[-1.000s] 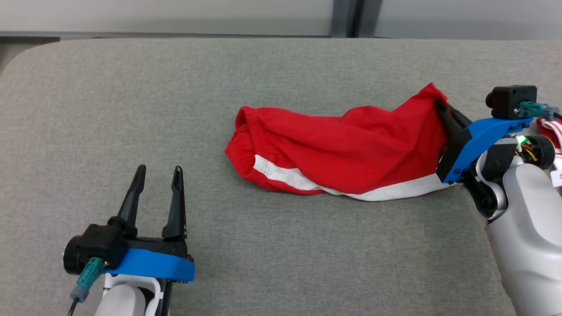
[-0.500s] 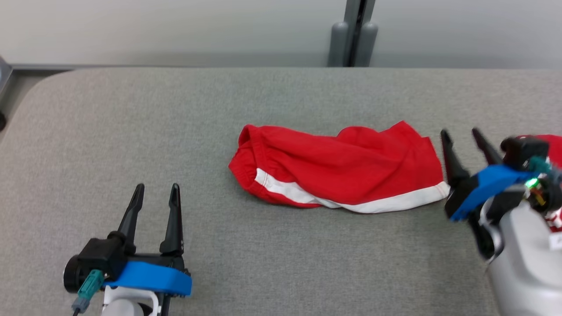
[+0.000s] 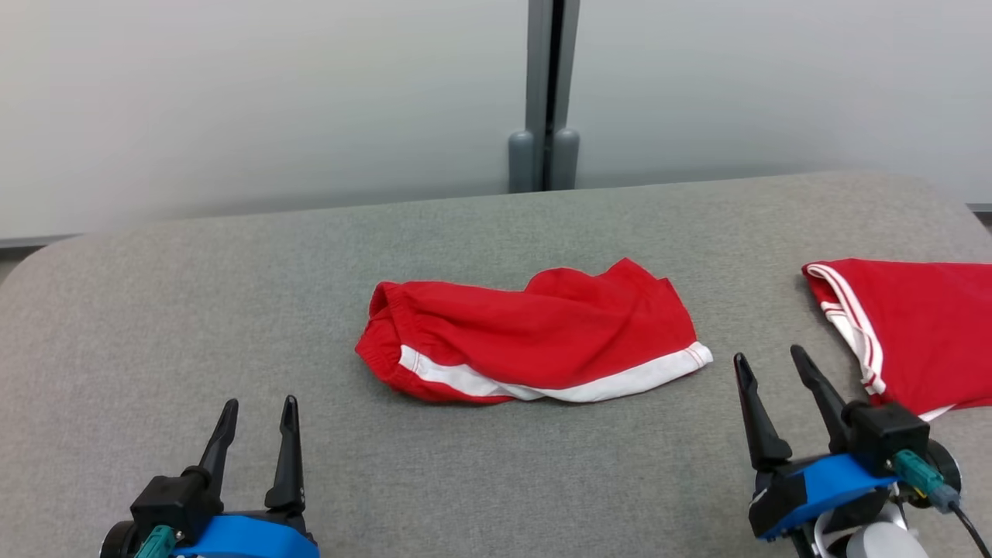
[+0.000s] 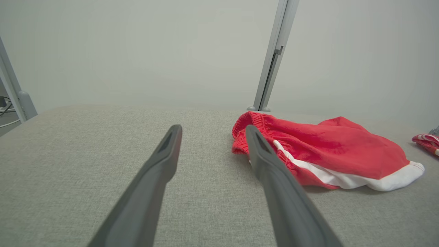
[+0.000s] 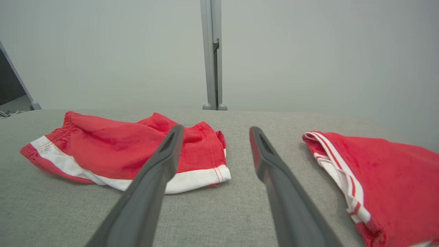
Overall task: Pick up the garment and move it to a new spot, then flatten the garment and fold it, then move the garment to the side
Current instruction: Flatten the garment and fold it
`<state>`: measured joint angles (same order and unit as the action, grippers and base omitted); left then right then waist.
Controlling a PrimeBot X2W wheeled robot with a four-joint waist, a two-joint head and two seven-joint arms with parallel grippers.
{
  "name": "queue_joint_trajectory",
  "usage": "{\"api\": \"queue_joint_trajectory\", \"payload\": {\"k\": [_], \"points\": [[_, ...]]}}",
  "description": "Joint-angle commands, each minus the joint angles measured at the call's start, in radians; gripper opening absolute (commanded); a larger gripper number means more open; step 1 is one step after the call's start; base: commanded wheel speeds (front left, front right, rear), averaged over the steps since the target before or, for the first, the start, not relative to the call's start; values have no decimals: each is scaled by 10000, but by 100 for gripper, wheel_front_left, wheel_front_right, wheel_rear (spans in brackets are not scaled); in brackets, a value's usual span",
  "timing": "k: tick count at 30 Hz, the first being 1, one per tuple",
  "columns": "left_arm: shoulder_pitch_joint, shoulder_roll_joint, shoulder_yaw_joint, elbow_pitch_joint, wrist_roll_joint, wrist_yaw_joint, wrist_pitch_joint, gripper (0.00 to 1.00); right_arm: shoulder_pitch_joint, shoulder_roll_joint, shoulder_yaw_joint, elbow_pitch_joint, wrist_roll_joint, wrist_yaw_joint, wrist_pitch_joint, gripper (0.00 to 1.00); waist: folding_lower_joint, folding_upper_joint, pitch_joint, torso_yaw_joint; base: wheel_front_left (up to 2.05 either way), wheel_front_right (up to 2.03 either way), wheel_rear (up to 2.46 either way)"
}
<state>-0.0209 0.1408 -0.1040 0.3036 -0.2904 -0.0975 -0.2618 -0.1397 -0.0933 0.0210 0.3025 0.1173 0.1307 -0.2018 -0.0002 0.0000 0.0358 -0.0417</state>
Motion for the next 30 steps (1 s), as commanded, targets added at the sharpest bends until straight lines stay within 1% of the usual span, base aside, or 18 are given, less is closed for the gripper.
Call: {"api": "queue_joint_trajectory", "payload": {"k": [1, 9, 22, 25, 27, 30], "points": [[91, 44, 84, 54, -54, 47, -39, 100, 279, 82, -47, -238, 6, 2, 94, 100, 2, 0, -177, -169, 0, 0, 0], [148, 40, 42, 214, -169, 79, -40, 100, 831, 235, -177, -1014, 125, 2, 635, 100, 2, 0, -326, -208, 0, 0, 0], [-89, 72, -204, 233, -251, 30, 42, 100, 874, 340, -207, -1322, 171, 2, 1029, 100, 2, 0, -160, -70, 0, 0, 0], [-481, 181, -522, 137, -187, -88, 342, 100, 769, 330, -154, -1382, 204, 2, 1110, 100, 2, 0, 6, -47, 0, 0, 0], [-866, 243, -887, 81, -179, -187, 742, 100, 669, 324, -113, -1446, 210, 2, 1177, 100, 2, 0, 153, -36, 0, 0, 0], [-1559, 307, -1406, 323, -397, -265, 1796, 100, 558, 336, -58, -1472, 241, 2, 1224, 100, 2, 0, 437, -43, 0, 0, 0]]}}
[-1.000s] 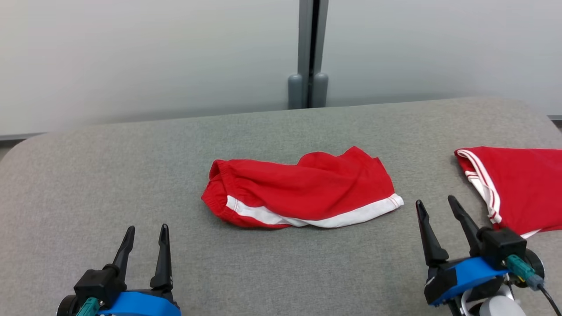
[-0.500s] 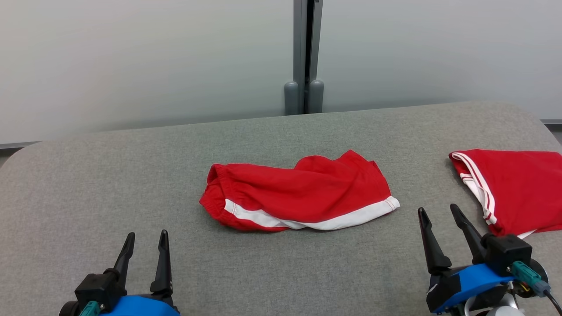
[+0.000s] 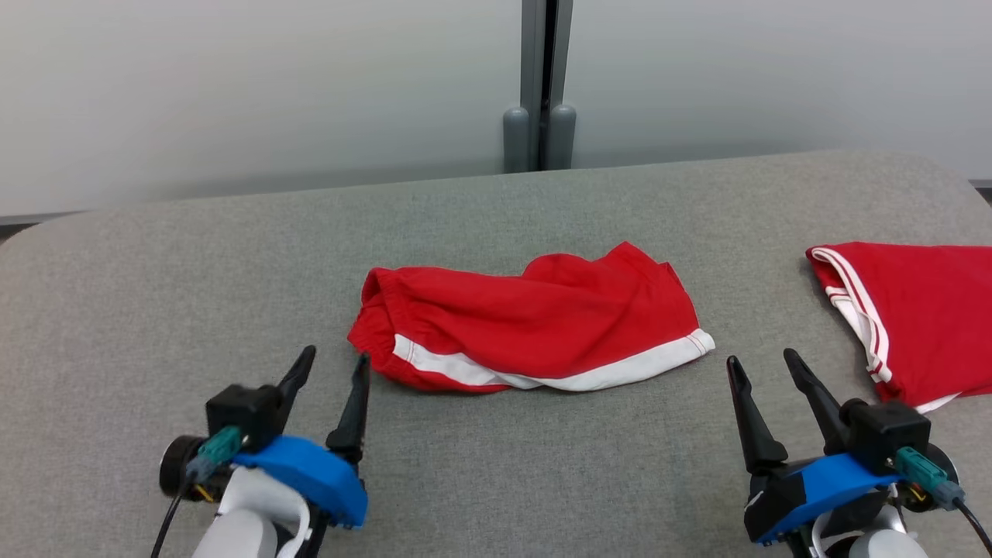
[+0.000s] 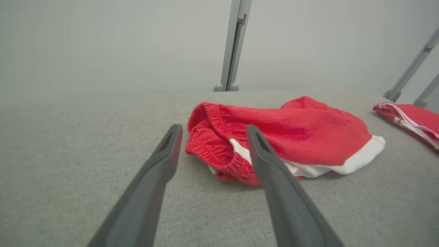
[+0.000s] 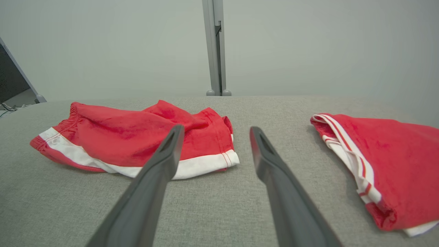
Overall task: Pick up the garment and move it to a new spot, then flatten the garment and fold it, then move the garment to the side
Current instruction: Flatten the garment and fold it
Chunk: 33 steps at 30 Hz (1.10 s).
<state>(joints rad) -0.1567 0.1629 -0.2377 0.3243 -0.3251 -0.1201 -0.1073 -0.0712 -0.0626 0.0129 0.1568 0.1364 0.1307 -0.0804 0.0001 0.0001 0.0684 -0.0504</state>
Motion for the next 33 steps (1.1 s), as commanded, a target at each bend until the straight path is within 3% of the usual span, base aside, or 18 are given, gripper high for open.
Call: {"api": "queue_joint_trajectory", "payload": {"k": [1, 4, 9, 18, 20, 21, 22, 23, 33], "points": [[-461, 102, -237, 209, -136, -49, 699, 100, -168, 35, 71, -4, 63, 2, 27, 100, -1, -1, 226, 24, 0, 0, 0], [-1186, 141, -581, 546, -385, -88, 1871, 100, -321, 55, 251, 28, 70, 2, 37, 100, -1, -1, 506, -115, 0, 0, 0], [-1916, 287, -834, 988, -604, -109, 2951, 100, -646, 73, 496, 224, 131, 2, -104, 100, -1, -1, 928, -443, 0, 0, 0], [-2091, 488, -816, 1019, -849, 39, 3927, 100, -1087, 80, 536, 532, 140, 2, -177, 100, -1, -1, 1244, -731, 0, 0, 0], [-2059, 519, -842, 946, -876, 41, 3959, 49, -1229, 34, 560, 694, 170, 2, -95, 100, -1, -1, 1286, -732, 0, 0, 0], [-2057, 542, -859, 911, -885, 37, 3968, 33, -1329, 12, 575, 798, 192, 2, -13, 100, -1, -1, 1304, -727, 0, 0, 0], [-2067, 566, -892, 874, -888, 28, 3960, 9, -1435, -12, 588, 930, 236, 2, 81, 100, -1, -1, 1321, -718, 0, 0, 0], [-2088, 572, -925, 849, -905, 20, 3960, 0, -1573, -58, 607, 1085, 261, 2, 184, 100, -1, -1, 1347, -701, 0, 0, 0], [-2150, 400, -1219, 781, -1251, -65, 3688, 0, -3495, -78, 45, 3618, 714, 2, 2134, 100, -1, -1, 1643, -428, 0, 0, 0]]}}
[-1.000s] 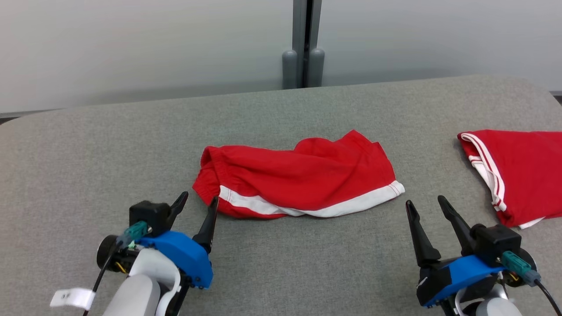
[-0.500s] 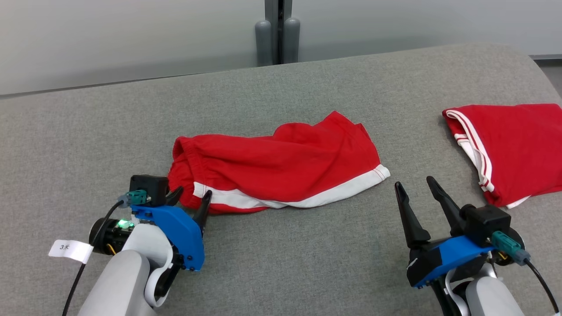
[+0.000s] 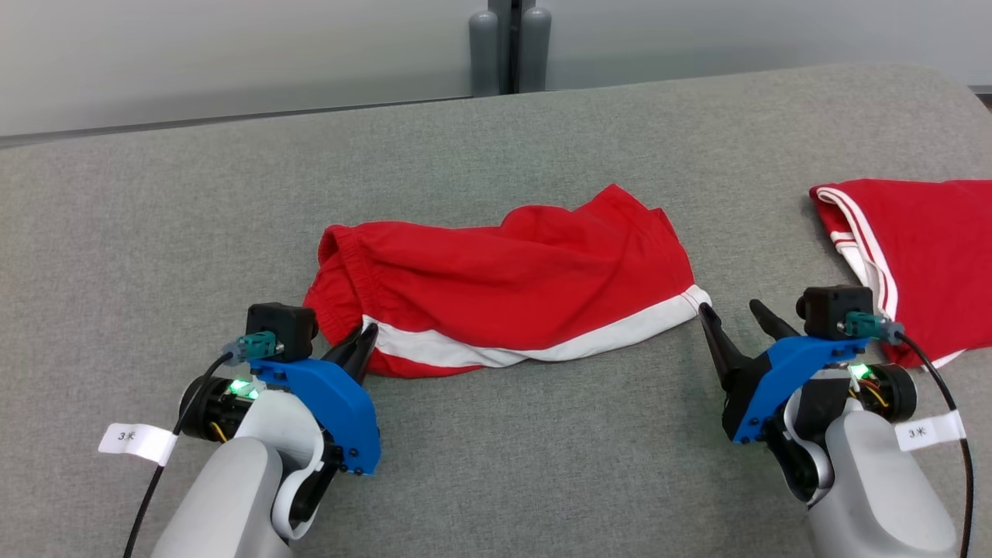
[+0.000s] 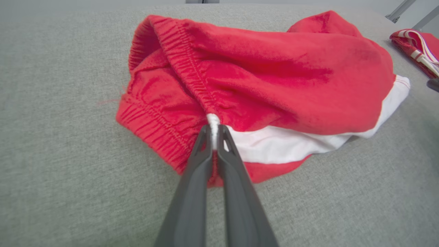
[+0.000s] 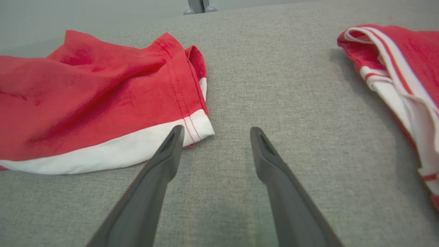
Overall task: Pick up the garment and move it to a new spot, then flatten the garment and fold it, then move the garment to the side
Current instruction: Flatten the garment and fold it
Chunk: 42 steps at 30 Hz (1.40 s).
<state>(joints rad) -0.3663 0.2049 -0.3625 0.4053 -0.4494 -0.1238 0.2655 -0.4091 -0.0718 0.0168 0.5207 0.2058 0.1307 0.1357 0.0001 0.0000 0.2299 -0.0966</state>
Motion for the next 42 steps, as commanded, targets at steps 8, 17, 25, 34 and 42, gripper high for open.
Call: {"api": "queue_joint_trajectory", "payload": {"k": [8, 17, 25, 34, 42], "points": [[-162, -76, -302, -21, -92, -65, -547, 0, -1067, 143, 40, 1455, 205, 2, 13, 100, -1, 0, 248, 281, 0, 0, 0], [-288, -48, -468, 115, -277, -80, -915, 0, -1480, 181, 331, 2399, 198, 2, -368, 0, -1, 0, 307, 314, 0, 0, 0], [-73, 40, -274, 64, -418, 19, -1447, 0, -1430, -62, 362, 2145, -316, 0, -1197, 0, -1, 0, 25, 248, 0, 0, 0], [845, -146, 475, -2471, -2215, -76, -2801, 0, -57, -88, 263, -1204, 45, 2, -1154, 0, -1, 0, -573, 110, 0, 0, 0], [1121, -36, 720, -5423, -3976, -86, -2406, 0, 1153, -108, -412, -5316, 620, 2, 504, 0, -1, 0, -569, 43, 0, 0, 0]]}}
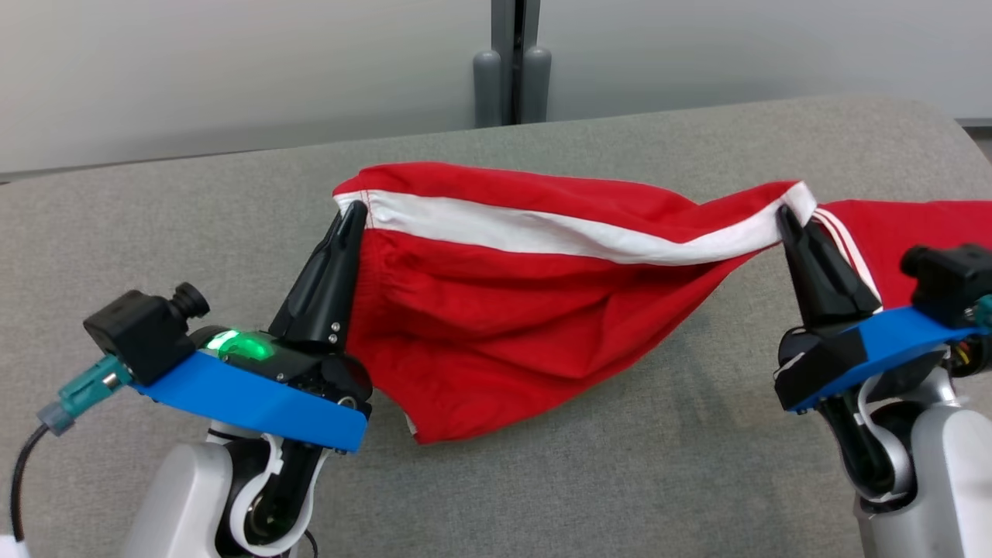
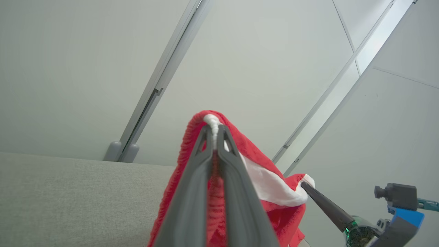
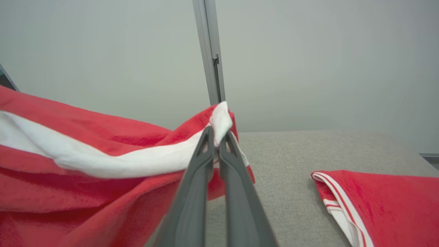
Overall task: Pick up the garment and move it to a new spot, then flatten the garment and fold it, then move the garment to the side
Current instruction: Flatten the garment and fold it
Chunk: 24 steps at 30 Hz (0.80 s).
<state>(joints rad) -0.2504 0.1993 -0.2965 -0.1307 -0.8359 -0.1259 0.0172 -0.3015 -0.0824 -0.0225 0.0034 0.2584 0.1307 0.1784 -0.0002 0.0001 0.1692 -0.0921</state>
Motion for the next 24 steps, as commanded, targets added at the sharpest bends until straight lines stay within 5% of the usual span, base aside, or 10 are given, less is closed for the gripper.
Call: {"api": "queue_joint_trajectory", "payload": {"k": [1, 6, 13, 24], "points": [[-178, 28, 126, -218, -332, -60, 234, 0, 53, 12, -42, -435, 199, 2, 310, 0, 2, -1, 105, -19, 0, 0, 0], [-1383, 100, 400, 416, -776, -4, 687, 0, -1251, 55, 108, -46, 733, 2, 710, 0, 2, -1, 676, -171, 0, 0, 0], [-3149, -33, 420, 2012, 124, -42, -670, 0, -3090, 63, 480, 2036, 928, 2, -943, 0, 2, -1, 1092, -78, 0, 0, 0], [-392, 86, -705, 3177, -286, -69, -1700, 0, -1044, -99, 327, 4569, 1169, 2, -1694, 0, 2, -1, 1021, 397, 0, 0, 0]]}}
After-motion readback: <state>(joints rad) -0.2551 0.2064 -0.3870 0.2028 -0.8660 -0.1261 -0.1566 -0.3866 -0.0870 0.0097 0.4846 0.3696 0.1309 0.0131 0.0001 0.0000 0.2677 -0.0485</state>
